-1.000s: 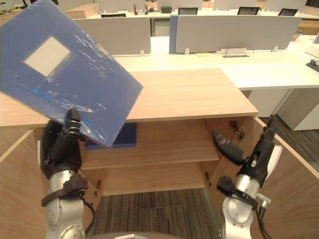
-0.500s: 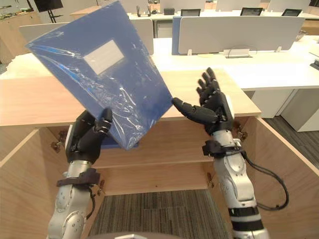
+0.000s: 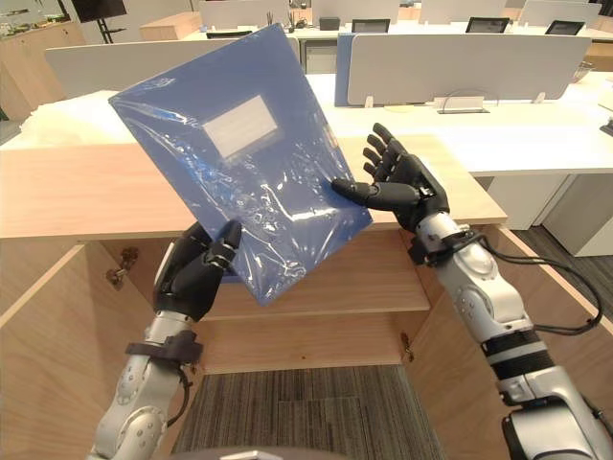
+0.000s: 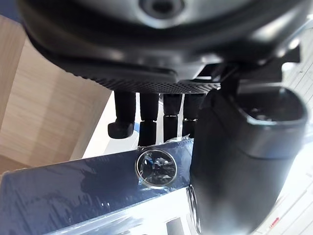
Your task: Walk over to the cabinet, pick up the folder, carry it to the office cabinet, place the folder inside the office cabinet, then close the office cabinet door
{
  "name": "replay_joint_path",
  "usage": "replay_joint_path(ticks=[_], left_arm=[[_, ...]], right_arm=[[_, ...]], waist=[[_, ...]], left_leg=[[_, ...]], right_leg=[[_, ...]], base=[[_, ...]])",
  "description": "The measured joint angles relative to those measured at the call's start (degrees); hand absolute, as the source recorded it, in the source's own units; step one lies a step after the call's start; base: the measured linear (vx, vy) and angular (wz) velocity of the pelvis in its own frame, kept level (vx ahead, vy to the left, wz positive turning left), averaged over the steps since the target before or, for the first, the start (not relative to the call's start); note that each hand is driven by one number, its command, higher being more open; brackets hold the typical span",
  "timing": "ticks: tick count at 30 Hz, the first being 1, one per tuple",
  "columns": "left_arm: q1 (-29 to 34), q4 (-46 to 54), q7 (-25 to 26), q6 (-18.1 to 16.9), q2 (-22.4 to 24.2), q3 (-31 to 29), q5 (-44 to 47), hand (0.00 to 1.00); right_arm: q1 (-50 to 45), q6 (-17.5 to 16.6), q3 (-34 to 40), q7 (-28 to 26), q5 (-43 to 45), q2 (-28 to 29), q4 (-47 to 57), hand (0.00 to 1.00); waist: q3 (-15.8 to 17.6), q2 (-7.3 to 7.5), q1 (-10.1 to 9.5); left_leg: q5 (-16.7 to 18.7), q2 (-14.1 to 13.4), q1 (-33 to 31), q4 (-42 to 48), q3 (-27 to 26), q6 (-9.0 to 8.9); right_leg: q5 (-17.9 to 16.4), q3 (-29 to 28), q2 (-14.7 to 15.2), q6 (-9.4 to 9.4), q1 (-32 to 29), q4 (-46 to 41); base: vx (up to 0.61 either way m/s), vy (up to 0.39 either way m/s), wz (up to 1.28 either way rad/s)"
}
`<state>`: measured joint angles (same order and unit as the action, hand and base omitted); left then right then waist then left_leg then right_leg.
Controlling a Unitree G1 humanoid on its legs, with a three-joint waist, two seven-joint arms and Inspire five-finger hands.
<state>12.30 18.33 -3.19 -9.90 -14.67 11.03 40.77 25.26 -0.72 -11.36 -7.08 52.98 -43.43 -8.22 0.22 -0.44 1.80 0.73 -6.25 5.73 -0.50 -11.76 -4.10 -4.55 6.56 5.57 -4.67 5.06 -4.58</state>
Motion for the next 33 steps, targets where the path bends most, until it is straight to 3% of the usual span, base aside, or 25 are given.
replay_joint_path(ticks=[4,12,20,21,27,28,33], left_arm=[[-0.34,0.00,-0.40,-0.12,-1.63,1.17,0.95,0.00],[-1.56,0.00,-0.45,-0.98,-5.69,1.63,1.49,0.00],[-4.63,-0.14,-0.46,-1.36,-11.61,2.86,2.00,0.00],[-5.18,-0.16,-0.62,-2.07,-12.49,3.67,2.48,0.00],[-6.62,-0.16,-1.57,-4.17,-14.49,4.79,2.76,0.00],[-6.62,-0.27,-1.64,-4.43,-14.91,4.81,3.43,1.00],[-6.99,-3.99,-4.64,-4.78,-17.28,5.04,7.31,1.00]], right_arm=[[3.23,-0.02,-3.28,-2.53,1.09,-4.69,-1.82,1.00],[7.54,0.15,-10.38,-5.38,1.57,-8.45,-2.61,1.00],[12.20,1.85,-20.18,-12.89,10.24,-16.77,-0.30,1.00],[12.31,1.78,-20.88,-13.29,11.39,-17.26,0.64,0.00],[12.51,1.64,-20.90,-13.41,14.78,-17.78,0.66,0.00],[12.51,1.62,-20.89,-13.69,14.87,-17.78,0.67,0.00],[12.50,1.61,-20.82,-15.52,15.75,-17.70,0.67,0.00]], waist=[[0.20,0.32,0.19],[0.23,0.90,-0.07],[0.06,1.26,-0.56],[-0.01,1.37,-0.69],[-0.44,1.76,-1.31],[-0.52,1.74,-1.30],[-0.69,1.72,-1.20]], left_leg=[[-0.22,0.46,-0.02,-0.15,-0.14,0.31],[-0.56,0.59,-0.26,-0.27,-0.72,0.64],[-0.85,0.59,-0.53,-0.34,-0.51,0.59],[-0.88,0.60,-0.55,-0.34,-0.48,0.58],[-1.13,0.62,-0.54,-0.52,-0.28,0.48],[-1.14,0.62,-0.53,-0.52,-0.28,0.48],[-1.23,0.61,-0.52,-0.51,-0.31,0.41]], right_leg=[[0.49,-0.15,0.42,-0.24,-0.03,0.32],[1.88,-0.65,0.43,-0.23,-0.02,1.79],[2.13,-0.46,0.41,-0.21,-0.15,1.88],[2.13,-0.43,0.42,-0.21,-0.15,1.88],[2.13,-0.23,0.43,-0.21,-0.12,1.88],[2.13,-0.24,0.44,-0.20,-0.12,1.88],[2.19,-0.28,0.42,-0.11,-0.16,1.87]], base=[[-0.05,0.044,-0.02],[-0.04,0.020,-0.04],[-0.01,0.004,0.00],[0.00,0.000,0.00],[0.00,0.000,0.00],[0.00,0.000,0.00],[0.00,0.000,0.00]])
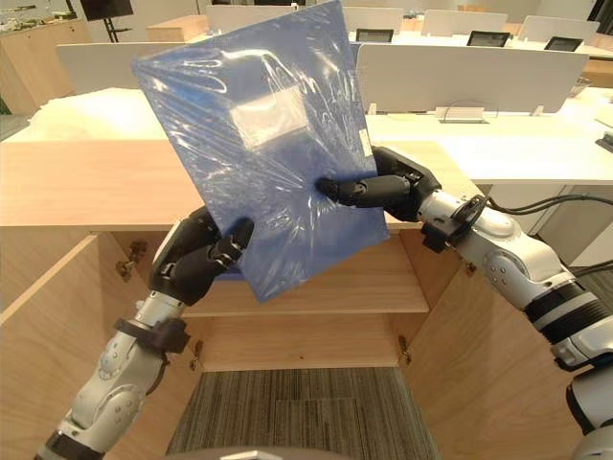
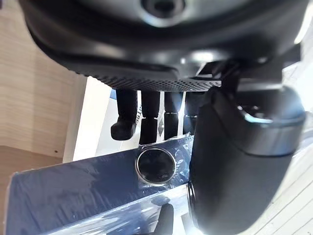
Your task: Walk over to the cabinet, pick up the folder, carry it to the office cabinet, place the folder inside the office cabinet, then close the office cabinet door
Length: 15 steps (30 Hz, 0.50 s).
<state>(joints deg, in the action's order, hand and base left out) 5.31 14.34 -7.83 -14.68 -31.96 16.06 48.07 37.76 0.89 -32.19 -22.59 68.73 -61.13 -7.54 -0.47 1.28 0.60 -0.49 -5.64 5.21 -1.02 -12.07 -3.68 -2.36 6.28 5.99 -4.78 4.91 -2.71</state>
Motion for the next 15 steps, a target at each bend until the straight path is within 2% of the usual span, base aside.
replay_joint_path(ticks=[4,6,8,9,10,13,15], left_arm=[[-1.72,-4.18,-7.61,-0.15,-5.49,3.89,1.10,1.00],[-2.70,-9.08,-14.24,0.87,-8.32,6.58,1.77,1.00],[-1.64,-10.67,-16.40,2.84,-8.33,7.85,1.50,1.00],[-0.40,-11.99,-17.48,3.16,-7.20,7.70,0.79,1.00],[1.09,-15.48,-17.68,3.47,-3.69,6.64,0.57,1.00],[1.14,-21.12,-17.31,3.36,1.45,4.87,-2.89,1.00],[1.02,-24.55,-16.50,2.66,3.13,5.37,-10.52,1.00]], right_arm=[[-0.04,0.31,-0.49,-1.53,-3.47,-0.04,0.01,0.00],[-0.55,0.35,-1.22,-3.15,-8.60,0.46,1.14,0.00],[-2.23,0.65,1.84,-3.10,-14.94,2.07,4.08,0.00],[-4.27,0.51,5.73,-2.84,-20.34,4.16,6.84,0.00],[-6.19,0.07,10.26,-2.67,-28.26,7.16,10.86,0.00],[-6.21,-1.94,12.66,-2.03,-39.25,11.45,15.39,0.00],[-6.33,-5.03,13.42,-0.21,-47.64,15.06,18.63,0.00]], waist=[[-0.59,0.08,-0.01],[-0.91,0.27,0.40],[-0.92,0.27,0.71],[-0.92,0.27,0.94],[-0.93,0.25,1.20],[-1.05,0.42,1.60],[-1.17,0.57,1.93]], left_leg=[[-0.03,0.00,-0.06,-0.12,-0.03,-0.03],[-0.25,-0.07,-0.01,-0.63,-0.20,-0.08],[-0.43,-0.05,0.00,-1.09,-0.71,-0.11],[-0.49,-0.04,0.07,-1.41,-1.01,-0.11],[-0.50,-0.01,0.24,-1.73,-1.46,-0.11],[-0.53,-0.02,0.12,-1.86,-1.71,-0.13],[-0.53,-0.02,0.11,-1.92,-1.69,-0.13]], right_leg=[[0.00,-0.03,0.00,0.00,-0.12,-0.01],[0.09,-0.15,-0.15,0.13,-0.26,0.25],[0.11,-0.49,-0.15,0.15,-0.79,0.07],[0.11,-0.72,-0.18,0.15,-1.03,0.07],[0.11,-1.26,-0.22,0.14,-1.29,0.07],[0.11,-1.61,-0.27,0.13,-1.74,-0.06],[0.11,-1.62,-0.27,0.13,-1.75,-0.06]], base=[[0.00,0.000,0.00],[0.00,0.001,-0.04],[0.00,0.005,-0.11],[0.01,0.015,-0.19],[0.01,0.016,-0.17],[0.00,0.009,-0.07],[0.00,0.000,0.00]])
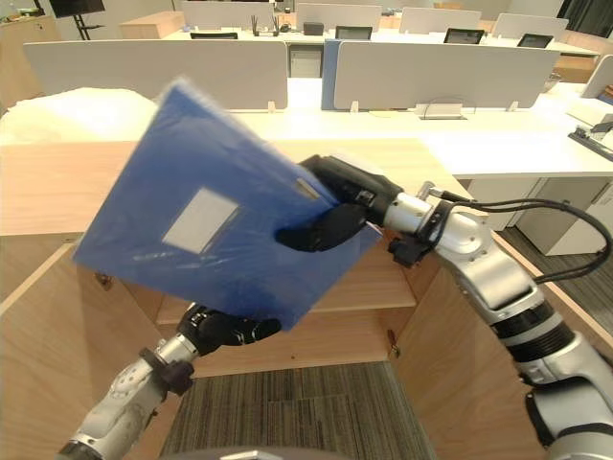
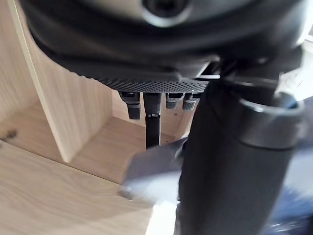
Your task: Walk over to the cabinet, pick up the folder, carry it to the office cabinet, place the folder inside the office cabinet, then close the office cabinet door
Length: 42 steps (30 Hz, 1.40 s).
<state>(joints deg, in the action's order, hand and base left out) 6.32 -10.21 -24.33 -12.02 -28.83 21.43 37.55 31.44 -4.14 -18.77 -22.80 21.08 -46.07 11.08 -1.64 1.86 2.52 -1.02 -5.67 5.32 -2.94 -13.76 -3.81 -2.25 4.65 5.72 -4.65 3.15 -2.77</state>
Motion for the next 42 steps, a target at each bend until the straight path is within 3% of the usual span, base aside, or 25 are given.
replay_joint_path(ticks=[1,3,8,13,15,19,24,26,29,33,36,38,42], left_arm=[[0.02,-4.35,0.32,0.39,0.88,1.88,-6.81,1.00],[0.36,-9.69,0.75,1.56,2.49,3.34,-12.21,1.00],[2.67,-24.68,3.41,3.78,5.55,4.09,-23.64,1.00],[3.69,-35.52,8.79,3.78,9.67,-4.50,-34.52,1.00],[3.65,-41.09,12.45,3.93,11.55,-9.62,-38.19,1.00],[3.94,-45.91,18.17,5.14,12.58,-13.92,-41.88,1.00],[5.35,-47.66,23.68,5.92,15.79,-21.78,-44.93,1.00],[5.69,-47.63,25.13,5.94,17.44,-23.95,-44.94,1.00],[6.09,-47.46,27.15,6.40,20.53,-27.61,-44.25,1.00],[5.90,-45.11,28.18,6.35,23.24,-31.15,-40.26,1.00],[5.39,-41.33,28.10,5.97,24.42,-31.96,-36.59,1.00],[5.27,-39.42,28.30,5.86,25.10,-32.11,-34.19,1.00],[3.19,-37.10,29.57,5.83,26.58,-32.95,-31.13,1.00]], right_arm=[[-0.02,-3.00,1.90,3.04,-5.28,4.50,2.31,0.00],[-0.03,-6.06,3.36,5.57,-7.77,6.84,4.46,0.00],[-5.28,-11.57,3.32,7.32,-10.48,7.75,10.10,0.00],[-14.33,-10.75,-4.14,6.65,-17.47,7.41,6.06,0.00],[-16.99,-9.71,-8.90,5.98,-22.10,7.06,0.87,0.00],[-17.92,-8.52,-14.52,5.27,-27.14,7.01,-9.04,0.00],[-19.64,-3.81,-13.97,5.14,-26.41,11.81,-27.45,0.00],[-21.01,-1.92,-9.97,5.18,-23.26,15.96,-34.01,0.00],[-21.87,2.27,0.89,9.29,-11.39,24.53,-46.96,0.00],[-14.09,4.42,12.17,17.83,12.55,30.55,-60.10,0.00],[-5.73,4.62,18.20,22.41,28.25,34.12,-62.81,0.00],[-1.96,3.76,20.53,24.33,38.22,36.85,-62.63,0.00],[2.50,-0.38,24.63,27.26,50.66,39.31,-55.42,0.00]], waist=[[0.00,-0.01,0.49],[-0.02,0.06,0.66],[-0.42,0.88,0.86],[-0.43,0.95,0.78],[-0.34,1.01,0.71],[0.68,0.86,0.49],[3.17,-1.31,-1.06],[3.71,-2.13,-1.33],[4.86,-3.60,-1.49],[10.65,-5.04,-2.28],[15.65,-5.97,-3.64],[16.65,-6.37,-4.76],[20.93,-7.06,-5.42]], left_leg=[[0.00,0.03,-0.16,-0.01,0.02,0.00],[0.00,0.05,-0.22,-0.04,0.01,0.01],[0.01,-0.10,-0.22,-0.11,-0.01,0.01],[-0.07,-0.09,-0.14,-0.14,-0.06,0.15],[-0.25,-0.09,-0.09,-0.50,-0.06,0.29],[-0.29,-0.02,-0.51,-0.49,-0.06,0.26],[-0.29,0.03,-0.66,-0.48,0.18,0.27],[-0.30,0.04,-0.83,-0.45,0.41,0.28],[-0.30,0.13,-1.74,0.32,1.49,0.30],[1.82,-0.46,-6.17,7.16,1.93,0.73],[3.87,-1.97,-11.35,13.33,-1.09,0.94],[5.53,-3.62,-14.74,17.49,-3.31,1.00],[9.29,-5.80,-20.67,27.73,-2.53,0.93]], right_leg=[[0.00,0.01,0.04,-0.01,-0.14,0.00],[-0.01,0.01,0.06,-0.02,-0.21,0.06],[-0.03,0.00,-0.08,0.00,-0.26,0.31],[-0.04,-0.19,-0.06,0.02,-0.34,0.23],[-0.04,-0.23,-0.11,0.03,-0.45,0.22],[0.05,-0.22,-0.13,0.00,-0.94,0.21],[0.06,0.14,-0.11,-0.03,-0.91,0.33],[0.05,0.42,-0.10,-0.04,-0.90,0.34],[-0.01,1.46,0.09,-0.10,-0.93,0.18],[-0.16,1.00,0.40,-0.03,-3.84,-3.14],[-0.08,-2.83,-0.07,0.08,-10.50,-7.94],[-0.38,-5.17,-0.73,0.43,-15.16,-10.91],[-6.07,-4.37,-0.27,1.11,-22.11,-22.86]], base=[[0.00,0.000,0.00],[0.00,0.000,0.00],[-0.01,0.002,0.00],[-0.04,0.010,-0.01],[0.00,0.000,0.00],[0.00,0.000,0.00],[0.00,0.003,0.02],[0.00,0.001,0.07],[-0.01,0.003,0.17],[-0.12,0.018,-0.01],[-0.19,0.032,-0.52],[-0.17,0.019,-0.71],[-0.12,-0.036,-0.07]])
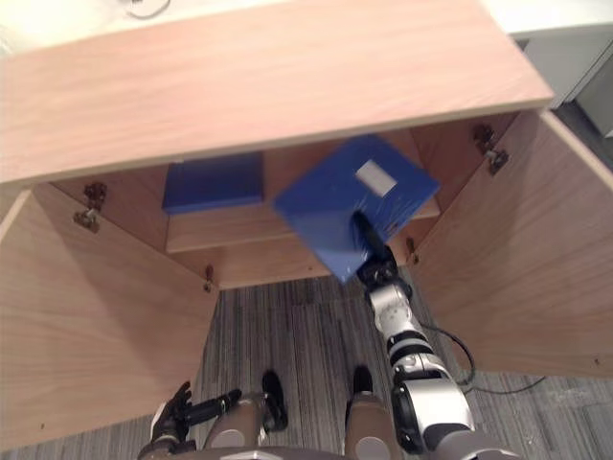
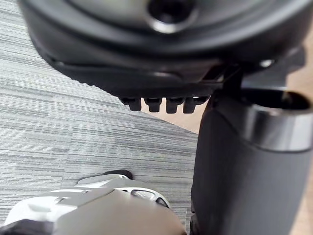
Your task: Walk over to the cabinet, pick up the folder, carry it to the office cabinet, place the folder inside the office cabinet, then close the office cabinet door
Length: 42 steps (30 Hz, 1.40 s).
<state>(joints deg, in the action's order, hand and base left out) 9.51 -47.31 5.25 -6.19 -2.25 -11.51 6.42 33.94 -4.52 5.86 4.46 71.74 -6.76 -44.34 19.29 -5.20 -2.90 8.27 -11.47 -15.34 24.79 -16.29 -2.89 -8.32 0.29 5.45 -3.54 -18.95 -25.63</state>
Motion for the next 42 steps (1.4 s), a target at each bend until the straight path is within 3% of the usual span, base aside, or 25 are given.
replay_joint_path(ticks=[4,7,10,15,27,28,36,42], left_arm=[[-0.25,4.70,0.18,-0.27,0.41,-0.20,2.99,1.00],[-2.50,4.88,0.55,-0.82,0.36,-0.84,4.35,1.00],[-5.98,5.25,0.88,-0.85,0.28,-1.20,4.40,1.00],[-8.02,6.44,0.60,-0.86,-0.09,-1.00,4.96,1.00],[-8.76,8.39,1.60,-1.16,-0.02,-0.07,8.84,1.00],[-8.77,8.47,1.60,-1.30,0.04,0.01,8.84,1.00],[-8.72,7.56,3.14,-1.07,0.59,0.08,9.14,1.00],[-6.97,-0.72,4.95,3.35,0.91,0.07,8.68,1.00]], right_arm=[[7.38,-4.87,5.22,1.47,3.32,-0.47,5.38,0.00],[12.06,-5.32,6.44,3.29,2.67,-1.82,6.52,0.00],[16.49,-4.77,6.35,4.69,2.54,-3.94,6.56,0.00],[17.71,-4.40,6.47,6.40,2.34,-7.48,6.51,0.00],[28.20,-6.92,12.06,13.55,6.08,-10.98,-0.59,0.00],[28.60,-7.00,12.06,13.91,6.45,-11.21,-0.63,1.00],[31.48,-6.72,11.84,15.82,7.09,-15.56,-4.98,1.00],[33.52,-4.74,9.12,16.36,5.22,-18.02,-8.02,1.00]], waist=[[3.57,-0.40,-0.19],[5.44,-0.73,-1.08],[7.07,-0.85,-1.72],[8.36,-0.82,-1.77],[8.46,-1.39,-3.17],[8.49,-1.47,-3.21],[8.56,-2.44,-3.80],[8.53,-2.56,-4.27]], left_leg=[[5.15,-1.46,-8.32,13.15,3.85,-0.92],[9.94,-2.87,-13.87,23.24,6.11,-1.77],[13.63,-3.68,-20.31,32.23,8.29,-2.35],[16.87,-2.87,-24.97,39.47,9.47,-2.12],[17.38,0.15,-33.13,44.12,10.54,-0.65],[17.37,0.34,-33.43,44.18,10.58,-0.63],[17.03,2.45,-35.19,44.22,11.52,0.00],[16.94,2.84,-35.54,44.09,11.81,0.14]], right_leg=[[-7.93,2.64,1.45,0.65,-8.28,-15.90],[-13.55,3.04,1.58,1.11,-13.64,-26.65],[-15.75,6.05,4.12,0.78,-20.11,-36.83],[-19.78,6.79,7.44,0.86,-24.23,-44.49],[-20.99,7.31,11.96,1.16,-30.77,-48.56],[-21.00,7.40,12.22,1.16,-31.04,-48.71],[-21.60,8.64,14.67,0.93,-31.46,-49.18],[-21.68,8.92,15.00,0.89,-31.46,-49.14]], base=[[-0.09,-0.114,0.27],[-0.02,-0.114,0.10],[0.01,-0.033,0.00],[-0.02,-0.008,0.12],[-0.02,0.029,0.12],[0.04,0.015,0.17],[0.03,-0.002,0.15],[0.02,-0.015,0.04]])
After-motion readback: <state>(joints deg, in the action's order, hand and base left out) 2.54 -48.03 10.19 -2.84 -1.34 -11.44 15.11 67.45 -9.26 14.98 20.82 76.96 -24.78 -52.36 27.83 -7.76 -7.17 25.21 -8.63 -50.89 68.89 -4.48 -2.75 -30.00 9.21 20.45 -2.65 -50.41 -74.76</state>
